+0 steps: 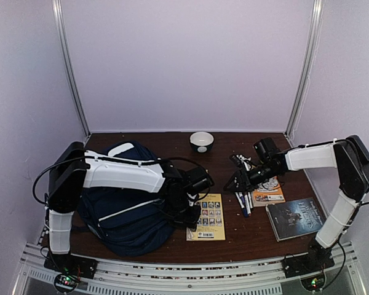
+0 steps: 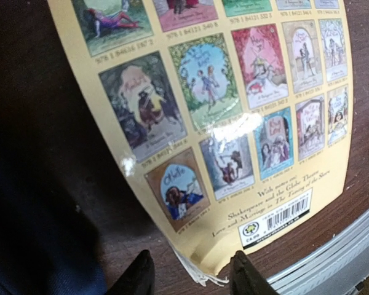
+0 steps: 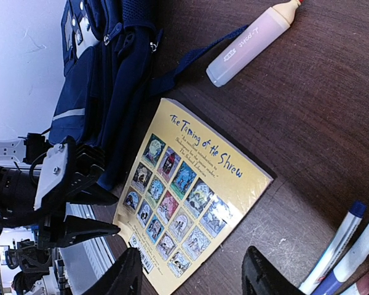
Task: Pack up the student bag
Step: Pick up the book from the center of the board.
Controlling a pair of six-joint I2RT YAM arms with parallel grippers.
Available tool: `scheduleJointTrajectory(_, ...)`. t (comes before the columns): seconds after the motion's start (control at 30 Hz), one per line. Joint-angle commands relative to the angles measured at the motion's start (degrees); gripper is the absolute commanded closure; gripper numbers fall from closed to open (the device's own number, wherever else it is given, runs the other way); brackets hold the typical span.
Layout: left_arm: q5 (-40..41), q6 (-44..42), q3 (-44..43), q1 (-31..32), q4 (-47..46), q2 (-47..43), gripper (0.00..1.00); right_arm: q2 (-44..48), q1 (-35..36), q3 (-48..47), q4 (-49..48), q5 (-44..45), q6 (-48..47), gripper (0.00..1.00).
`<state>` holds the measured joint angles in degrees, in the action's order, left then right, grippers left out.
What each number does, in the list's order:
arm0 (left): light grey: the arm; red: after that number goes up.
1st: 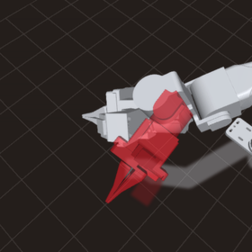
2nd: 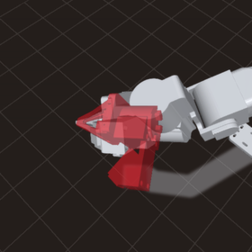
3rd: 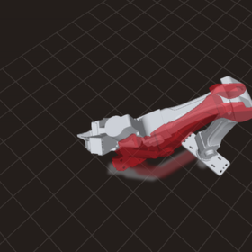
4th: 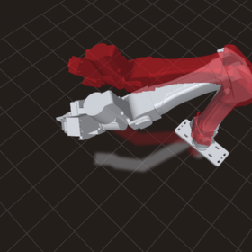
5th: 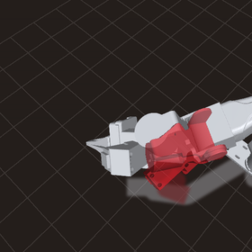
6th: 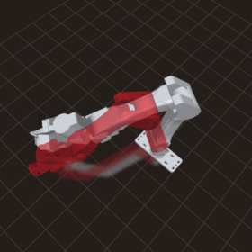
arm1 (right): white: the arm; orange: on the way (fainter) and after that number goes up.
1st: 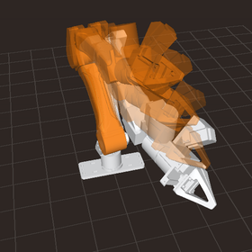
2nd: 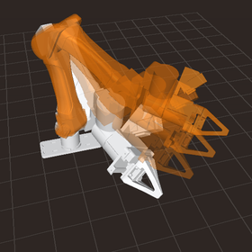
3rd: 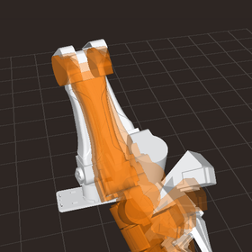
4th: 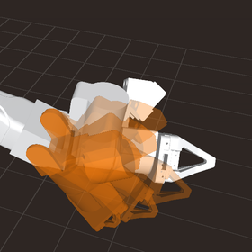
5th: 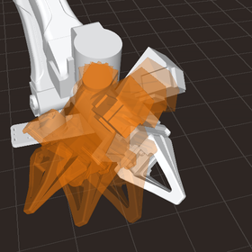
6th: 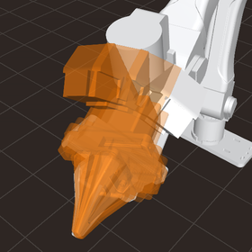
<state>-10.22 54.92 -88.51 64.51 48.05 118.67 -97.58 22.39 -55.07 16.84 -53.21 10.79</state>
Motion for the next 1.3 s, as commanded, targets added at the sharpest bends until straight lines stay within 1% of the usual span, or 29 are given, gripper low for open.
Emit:
scheduleJointTrajectory(0.0,-1.38,1.19,-0.86,0.05,0.47,1.91,0.57,2.21,-0.25,0.92,-1.28,-1.34,0.5,0.45)
scheduleJointTrajectory(0.13,-1.43,2.66,0.69,0.01,0.22,1.83,0.6,2.62,-0.25,1.17,-1.13,-1.48,0.65,0.45)
scheduleJointTrajectory(0.27,-2.18,2.85,1.91,-0.25,-0.95,2.35,0.7,3.39,-0.25,1.9,-0.78,-1.27,0.4,0.45)
scheduleJointTrajectory(0.33,-2.1,3.24,3.02,-0.47,-1.97,1.98,0.78,3.32,-0.29,1.85,-0.55,-1.14,0.29,0.45)
scheduleJointTrajectory(0.43,-2.17,4.31,5.63,-0.98,-4.36,0.76,0.86,2.96,-0.29,1.89,-0.39,-1.19,0.51,0.45)
scheduleJointTrajectory(0.5,-2.37,4.5,6.87,-1.35,-5.68,0.15,0.91,2.69,-0.24,1.99,-0.2,-1.0,0.47,0.45)
scheduleJointTrajectory(0.7,-2.62,4.42,10.27,-2.38,-8.35,-1.1,1.0,1.88,-0.25,1.89,1.3,-0.05,-0.04,0.45)
scheduleJointTrajectory(0.87,-3.42,5.34,15.79,-3.48,-12.99,-2.17,1.0,0.87,0.36,2.16,3.21,0.68,0.57,0.43)
scheduleJointTrajectory(1.0,-4.25,5.86,18.62,-3.92,-15.87,-2.22,1.0,-0.15,1.87,2.79,4.51,0.72,2.79,0.39)
scheduleJointTrajectory(1.17,-4.94,6.39,21.39,-4.26,-18.21,-1.98,1.0,-1.4,4.37,3.78,4.81,1.43,5.99,0.37)
scheduleJointTrajectory(1.2,-5.02,6.44,21.6,-4.38,-18.41,-1.96,1.0,-1.56,4.75,3.81,4.98,2.24,6.78,0.36)
scheduleJointTrajectory(1.27,-5.01,6.35,21.71,-4.39,-17.85,-2.09,1.0,-0.26,4.94,5.5,3.31,6.84,9.6,0.33)
